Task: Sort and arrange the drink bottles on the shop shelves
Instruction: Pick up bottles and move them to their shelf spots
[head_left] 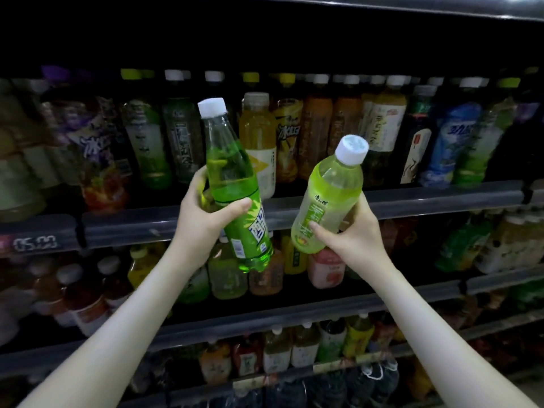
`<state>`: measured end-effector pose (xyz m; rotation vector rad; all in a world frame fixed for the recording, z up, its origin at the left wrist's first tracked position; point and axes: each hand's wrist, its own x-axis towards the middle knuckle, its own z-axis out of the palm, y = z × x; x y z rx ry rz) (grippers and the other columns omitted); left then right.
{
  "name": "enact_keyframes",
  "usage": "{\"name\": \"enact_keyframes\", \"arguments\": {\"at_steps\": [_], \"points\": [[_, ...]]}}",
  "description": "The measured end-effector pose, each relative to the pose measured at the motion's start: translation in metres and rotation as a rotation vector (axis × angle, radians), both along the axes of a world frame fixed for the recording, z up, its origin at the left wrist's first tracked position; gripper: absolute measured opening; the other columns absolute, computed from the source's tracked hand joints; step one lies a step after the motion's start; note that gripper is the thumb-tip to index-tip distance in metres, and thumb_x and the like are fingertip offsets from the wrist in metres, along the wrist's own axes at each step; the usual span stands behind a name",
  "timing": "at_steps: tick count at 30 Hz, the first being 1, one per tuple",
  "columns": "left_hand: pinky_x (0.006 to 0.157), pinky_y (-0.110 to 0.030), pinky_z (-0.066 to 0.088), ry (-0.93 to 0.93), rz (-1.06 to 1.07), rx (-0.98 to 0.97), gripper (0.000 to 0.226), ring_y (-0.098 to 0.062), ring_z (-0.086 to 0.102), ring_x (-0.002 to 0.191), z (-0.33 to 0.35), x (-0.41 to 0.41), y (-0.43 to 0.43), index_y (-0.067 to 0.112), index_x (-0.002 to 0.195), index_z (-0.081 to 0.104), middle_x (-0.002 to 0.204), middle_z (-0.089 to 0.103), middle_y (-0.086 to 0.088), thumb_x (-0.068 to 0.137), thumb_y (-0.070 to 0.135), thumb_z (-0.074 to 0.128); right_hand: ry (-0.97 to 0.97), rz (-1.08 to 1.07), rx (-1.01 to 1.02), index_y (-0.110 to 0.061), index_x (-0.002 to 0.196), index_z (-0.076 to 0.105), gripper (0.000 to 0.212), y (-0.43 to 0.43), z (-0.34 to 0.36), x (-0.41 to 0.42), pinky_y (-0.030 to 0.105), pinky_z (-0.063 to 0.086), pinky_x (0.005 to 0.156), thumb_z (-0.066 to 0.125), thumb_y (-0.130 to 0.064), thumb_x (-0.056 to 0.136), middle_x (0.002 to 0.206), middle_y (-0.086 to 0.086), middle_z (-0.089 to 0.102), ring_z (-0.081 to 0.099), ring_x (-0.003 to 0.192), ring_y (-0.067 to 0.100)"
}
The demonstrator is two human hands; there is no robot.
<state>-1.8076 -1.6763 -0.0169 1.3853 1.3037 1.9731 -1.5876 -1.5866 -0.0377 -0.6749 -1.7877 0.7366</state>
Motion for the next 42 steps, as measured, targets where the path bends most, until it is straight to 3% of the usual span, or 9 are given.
{"name": "enact_keyframes", "arguments": {"at_steps": [4, 8, 13, 19, 24, 29, 33, 37, 42], "points": [[0.071, -0.019, 0.053, 0.022, 0.003, -0.083, 0.076, -0.007, 0.069, 0.09, -0.016, -0.021, -0.021, 0.017, 0.124, 0.053, 0.096, 0.073, 0.01, 0.054, 0.021, 0.084, -0.024, 0.098, -0.036, -0.03, 0.113, 0.053, 0.056, -0.007, -0.007, -0.02, 0.028, 0.053, 0.087, 0.084, -0.009, 0.071, 0.107, -0.011, 0.067, 0.063, 0.103, 0.006], [0.071, -0.02, 0.053, -0.03, 0.048, -0.084, 0.077, -0.01, 0.069, 0.09, -0.018, -0.035, -0.037, 0.019, 0.122, 0.055, 0.096, 0.073, 0.008, 0.051, 0.031, 0.081, 0.052, 0.15, 0.011, -0.03, 0.112, 0.051, 0.057, -0.016, 0.008, -0.039, 0.022, 0.053, 0.084, 0.083, -0.007, 0.07, 0.106, -0.013, 0.066, 0.064, 0.101, 0.002], [0.067, -0.028, 0.054, -0.127, 0.082, -0.045, 0.06, -0.015, 0.069, 0.085, 0.002, -0.058, -0.049, 0.028, 0.108, 0.059, 0.091, 0.072, 0.007, 0.051, 0.029, 0.079, 0.177, 0.136, 0.139, -0.031, 0.11, 0.046, 0.058, -0.022, 0.028, -0.064, 0.012, 0.049, 0.08, 0.083, -0.009, 0.07, 0.107, -0.013, 0.059, 0.061, 0.101, -0.003], [0.068, -0.028, 0.054, -0.105, 0.069, -0.033, 0.061, -0.015, 0.069, 0.084, 0.019, -0.066, -0.057, 0.023, 0.11, 0.058, 0.09, 0.072, 0.006, 0.052, 0.029, 0.078, 0.31, 0.081, 0.152, -0.034, 0.115, 0.044, 0.058, -0.017, 0.036, -0.088, 0.02, 0.051, 0.087, 0.081, -0.013, 0.076, 0.111, -0.011, 0.058, 0.059, 0.108, 0.001], [0.073, -0.028, 0.056, -0.083, 0.015, -0.042, 0.063, -0.016, 0.07, 0.088, 0.026, -0.061, -0.043, 0.026, 0.112, 0.059, 0.092, 0.073, 0.006, 0.053, 0.021, 0.081, 0.386, -0.011, 0.115, -0.008, 0.126, 0.048, 0.059, -0.004, 0.039, -0.082, 0.018, 0.049, 0.088, 0.08, -0.017, 0.077, 0.114, -0.001, 0.06, 0.06, 0.108, 0.006], [0.071, -0.025, 0.055, -0.037, -0.092, -0.037, 0.054, -0.015, 0.07, 0.088, 0.039, -0.027, -0.01, 0.031, 0.106, 0.061, 0.092, 0.074, 0.006, 0.058, 0.013, 0.078, 0.379, -0.1, 0.125, -0.009, 0.122, 0.05, 0.057, 0.011, 0.039, -0.053, 0.016, 0.049, 0.086, 0.081, -0.016, 0.075, 0.113, 0.003, 0.062, 0.061, 0.106, 0.006], [0.074, -0.027, 0.055, -0.008, -0.169, -0.051, 0.066, -0.018, 0.07, 0.094, 0.049, 0.016, 0.021, 0.032, 0.111, 0.061, 0.101, 0.073, 0.003, 0.049, 0.032, 0.082, 0.406, -0.154, 0.122, -0.014, 0.116, 0.051, 0.054, 0.029, 0.046, -0.015, 0.015, 0.05, 0.082, 0.082, -0.011, 0.073, 0.108, 0.0, 0.064, 0.064, 0.1, 0.005], [0.071, -0.023, 0.053, -0.014, -0.213, -0.059, 0.059, -0.011, 0.07, 0.093, 0.057, 0.072, 0.054, 0.043, 0.105, 0.057, 0.099, 0.072, 0.014, 0.055, 0.024, 0.082, 0.391, -0.182, 0.111, -0.031, 0.111, 0.051, 0.055, 0.048, 0.053, 0.034, 0.023, 0.054, 0.084, 0.083, -0.01, 0.072, 0.109, -0.002, 0.066, 0.065, 0.101, 0.008], [0.065, -0.018, 0.053, -0.031, -0.214, -0.048, 0.074, -0.013, 0.07, 0.091, 0.061, 0.154, 0.092, 0.024, 0.121, 0.057, 0.103, 0.072, 0.003, 0.055, 0.021, 0.09, 0.317, -0.219, 0.099, -0.023, 0.112, 0.053, 0.053, 0.08, 0.055, 0.11, 0.026, 0.054, 0.082, 0.085, -0.017, 0.07, 0.105, -0.005, 0.067, 0.066, 0.097, 0.008]]}}
